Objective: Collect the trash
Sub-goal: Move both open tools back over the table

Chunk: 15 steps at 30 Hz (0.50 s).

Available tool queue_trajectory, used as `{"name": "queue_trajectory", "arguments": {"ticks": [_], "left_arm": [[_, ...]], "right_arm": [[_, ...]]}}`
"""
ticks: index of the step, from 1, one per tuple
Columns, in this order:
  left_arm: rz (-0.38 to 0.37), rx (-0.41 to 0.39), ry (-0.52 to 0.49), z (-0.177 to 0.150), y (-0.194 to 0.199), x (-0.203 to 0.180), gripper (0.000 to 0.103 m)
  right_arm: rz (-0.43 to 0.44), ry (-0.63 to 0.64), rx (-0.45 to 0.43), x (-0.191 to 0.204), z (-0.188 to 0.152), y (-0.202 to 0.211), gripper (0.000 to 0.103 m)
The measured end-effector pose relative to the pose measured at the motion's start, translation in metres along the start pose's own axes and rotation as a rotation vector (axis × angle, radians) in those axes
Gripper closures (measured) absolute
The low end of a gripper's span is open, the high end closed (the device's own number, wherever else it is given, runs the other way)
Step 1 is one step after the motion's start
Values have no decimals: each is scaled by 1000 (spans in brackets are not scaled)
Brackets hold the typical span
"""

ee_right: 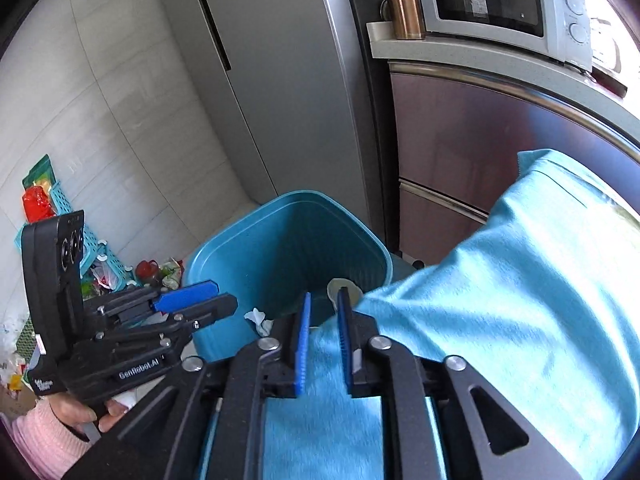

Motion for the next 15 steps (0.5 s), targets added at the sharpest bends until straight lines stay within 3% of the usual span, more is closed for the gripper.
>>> {"name": "queue_trajectory", "arguments": {"ticks": [8, 15], "left_arm": [[-48, -79, -92, 0, 33, -40, 58], [-155, -122, -192, -3, 56, -97, 55]], "right_arm": [[26, -11, -65, -6, -21, 49, 72], [-10, -48, -144, -22, -45, 110, 69]]}}
Point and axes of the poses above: each gripper's, at about its wrist camera, not at the fingertips, and y roughly against the way its jaws point, x to its left, z to its top, the point moved 5 cm from there along -y, roughly the way its jaws point, and after that the axes turned 1 degree about z, right-handed, at the moved point
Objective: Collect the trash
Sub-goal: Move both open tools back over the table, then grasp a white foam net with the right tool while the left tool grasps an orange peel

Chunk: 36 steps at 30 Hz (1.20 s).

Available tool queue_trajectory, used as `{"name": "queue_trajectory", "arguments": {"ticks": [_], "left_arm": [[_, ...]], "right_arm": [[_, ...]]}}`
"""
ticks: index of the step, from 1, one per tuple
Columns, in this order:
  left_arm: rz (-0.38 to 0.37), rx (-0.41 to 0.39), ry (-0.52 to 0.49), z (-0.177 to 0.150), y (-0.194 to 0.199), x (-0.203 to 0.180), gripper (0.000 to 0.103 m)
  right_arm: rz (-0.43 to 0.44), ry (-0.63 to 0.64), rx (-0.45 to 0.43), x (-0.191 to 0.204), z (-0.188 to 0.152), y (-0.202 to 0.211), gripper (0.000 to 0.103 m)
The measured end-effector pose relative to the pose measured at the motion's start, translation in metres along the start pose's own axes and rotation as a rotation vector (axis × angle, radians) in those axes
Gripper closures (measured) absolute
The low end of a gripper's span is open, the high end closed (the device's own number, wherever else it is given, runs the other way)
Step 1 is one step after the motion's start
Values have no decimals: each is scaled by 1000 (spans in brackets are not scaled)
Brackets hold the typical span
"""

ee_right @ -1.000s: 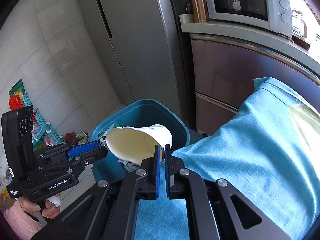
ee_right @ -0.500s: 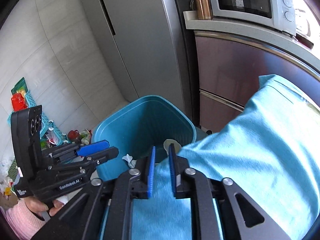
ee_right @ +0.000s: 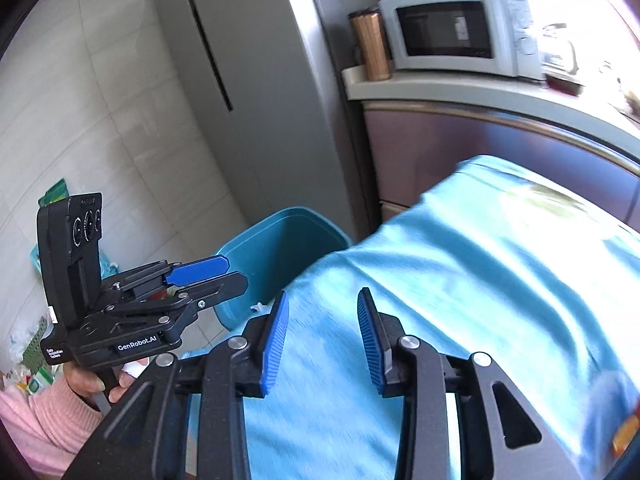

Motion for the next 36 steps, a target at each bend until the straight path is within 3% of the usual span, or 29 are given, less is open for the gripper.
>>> {"name": "queue_trajectory", "arguments": {"ticks": [9, 18, 25, 34, 35, 36], "left_arm": [[-162, 32, -127, -2, -14, -98, 55], [-265, 54, -257, -8, -28, -188, 55], [-301, 70, -323, -9, -41, -234, 55], [-301, 82, -391, -6, -60, -268, 55], [-301, 83, -396, -5, -62, -271, 55], [-298, 84, -401, -5, -64, -273, 55]], "right_arm": [[-154, -135, -103, -60, -34, 86, 69], [-316, -314, -179, -135, -80, 157, 68], [-352, -388, -207, -178, -87, 165, 68], [-311, -455, -181, -208, -83, 139, 69], [-297, -467, -180, -210, -82, 136, 69], [-287, -477, -181, -213, -82, 135, 77]]}}
Point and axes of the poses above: each gripper's, at about its wrist camera, not at the fingertips, and y roughly against the way its jaws point, x to its left, z to its top, the point moved 5 cm from there along -y, roughly the way its jaws point, and after that the axes turned 1 degree about z, right-handed, at the moved point
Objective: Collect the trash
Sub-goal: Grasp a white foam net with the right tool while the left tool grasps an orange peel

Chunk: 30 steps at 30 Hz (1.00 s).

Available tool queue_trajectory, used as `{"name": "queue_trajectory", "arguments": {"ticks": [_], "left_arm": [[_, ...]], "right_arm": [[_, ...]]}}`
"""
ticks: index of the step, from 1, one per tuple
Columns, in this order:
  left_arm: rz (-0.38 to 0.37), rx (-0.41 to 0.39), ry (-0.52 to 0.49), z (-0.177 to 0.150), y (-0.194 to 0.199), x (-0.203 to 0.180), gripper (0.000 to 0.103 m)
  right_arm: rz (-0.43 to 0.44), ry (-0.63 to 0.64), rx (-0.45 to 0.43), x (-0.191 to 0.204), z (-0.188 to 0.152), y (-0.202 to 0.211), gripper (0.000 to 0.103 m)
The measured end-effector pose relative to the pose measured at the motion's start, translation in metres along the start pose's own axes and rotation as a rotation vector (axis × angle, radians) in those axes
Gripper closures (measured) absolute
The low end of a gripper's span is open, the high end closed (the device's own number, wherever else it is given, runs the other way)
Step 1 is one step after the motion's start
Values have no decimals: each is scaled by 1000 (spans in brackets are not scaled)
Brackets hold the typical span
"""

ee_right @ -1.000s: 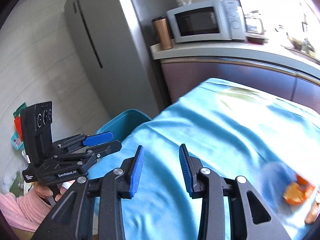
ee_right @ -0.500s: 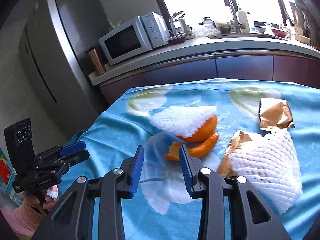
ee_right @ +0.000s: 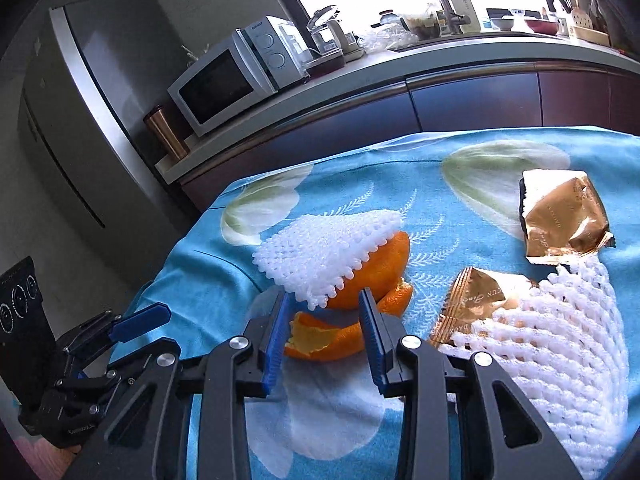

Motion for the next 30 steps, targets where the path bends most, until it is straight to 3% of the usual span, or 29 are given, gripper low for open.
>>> {"name": "queue_trajectory", "arguments": {"ticks": [2, 6, 10, 16, 20, 23, 25, 30], "left_arm": [[2, 3, -9, 2, -5, -1, 55], [12, -1, -28, 5, -12, -4, 55], [33, -7, -53, 6, -17, -8, 54], [71, -26, -71, 12, -21, -8, 55], [61, -23, -97, 12, -23, -12, 67], [48, -31, -141, 11, -21, -23, 69], [34, -18, -155, 10, -24, -26, 76], [-3, -17, -186, 9, -24, -33, 78]], "right_arm": [[16, -11, 8, -1, 1, -4, 93], [61, 3, -3, 8, 2, 0, 94], [173, 0, -2, 22, 3, 10, 94], [261, 36, 52, 40, -3, 13, 94], [297, 22, 89, 42, -9, 9, 94], [304, 16, 94, 41, -9, 9, 94], [307, 12, 97, 41, -9, 9, 94], [326, -10, 112, 38, -10, 9, 94]]}}
Point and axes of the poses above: each gripper's, at about its wrist camera, not at the fingertips, and y roughly against the way its jaws point, x to its left, z to its top, the point moved 5 cm from there along -y, roughly the way its jaws point, and after that the axes turned 1 degree about z, right-handed, at the moved point
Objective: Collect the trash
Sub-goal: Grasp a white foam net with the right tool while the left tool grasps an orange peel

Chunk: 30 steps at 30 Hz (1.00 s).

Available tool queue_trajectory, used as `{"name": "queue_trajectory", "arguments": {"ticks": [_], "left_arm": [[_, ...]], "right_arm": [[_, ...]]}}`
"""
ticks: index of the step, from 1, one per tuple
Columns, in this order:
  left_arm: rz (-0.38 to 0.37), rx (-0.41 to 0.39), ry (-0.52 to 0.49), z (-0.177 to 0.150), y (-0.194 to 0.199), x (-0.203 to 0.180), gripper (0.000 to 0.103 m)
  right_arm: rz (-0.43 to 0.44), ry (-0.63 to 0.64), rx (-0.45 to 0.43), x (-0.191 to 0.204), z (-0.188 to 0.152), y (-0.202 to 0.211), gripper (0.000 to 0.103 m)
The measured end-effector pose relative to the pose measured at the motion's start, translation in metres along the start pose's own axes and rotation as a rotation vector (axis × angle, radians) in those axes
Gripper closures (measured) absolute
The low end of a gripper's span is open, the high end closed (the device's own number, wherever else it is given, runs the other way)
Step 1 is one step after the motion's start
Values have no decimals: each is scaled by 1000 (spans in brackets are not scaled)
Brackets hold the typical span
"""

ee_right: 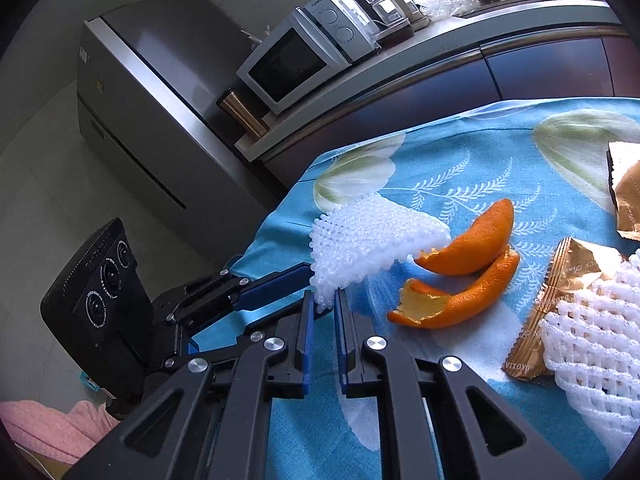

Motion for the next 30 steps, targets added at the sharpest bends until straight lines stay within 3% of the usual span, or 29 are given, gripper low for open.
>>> {"name": "queue_trajectory", "arguments": {"ticks": [4, 6, 8, 9, 15, 21, 24, 25, 26, 30], "left_arm": [[-21, 1, -7, 0, 0, -2, 78], [-38, 3, -19, 0, 0, -4, 85], [-38, 8, -26, -1, 0, -5, 100], [-40, 12, -24, -1, -1, -6, 100], [-54, 35, 35, -4, -3, 5, 100], [-61, 44, 82, -6, -4, 15, 97], [-57, 43, 86, -6, -3, 14, 95], [-56, 45, 85, -6, -3, 14, 93], [-52, 46, 84, -7, -3, 14, 92], [-76, 53, 89, -8, -2, 11, 88]], "right_arm": [[14, -11, -1, -1, 0, 2, 94], [19, -20, 0, -3, 0, 3, 92], [2, -25, -1, -6, -1, 4, 88], [-10, -29, -6, -8, 0, 5, 83], [-130, -1, -55, -21, 4, 21, 74], [-186, -35, -57, -40, 8, 18, 64], [-198, -18, -39, -38, 12, 5, 66], [-200, -14, -28, -38, 12, -1, 72], [-203, -14, -17, -38, 13, -6, 91], [-164, -26, -47, -37, 15, -1, 93]]}}
Point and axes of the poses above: each gripper's, at about its wrist camera, not at the fingertips, and y roughly against the way its jaws point, x to its left, z to its top, the point moved 5 cm from there along -y, roughly the way its jaws point, and after that the axes turned 1 degree about z, right-handed, at the moved point
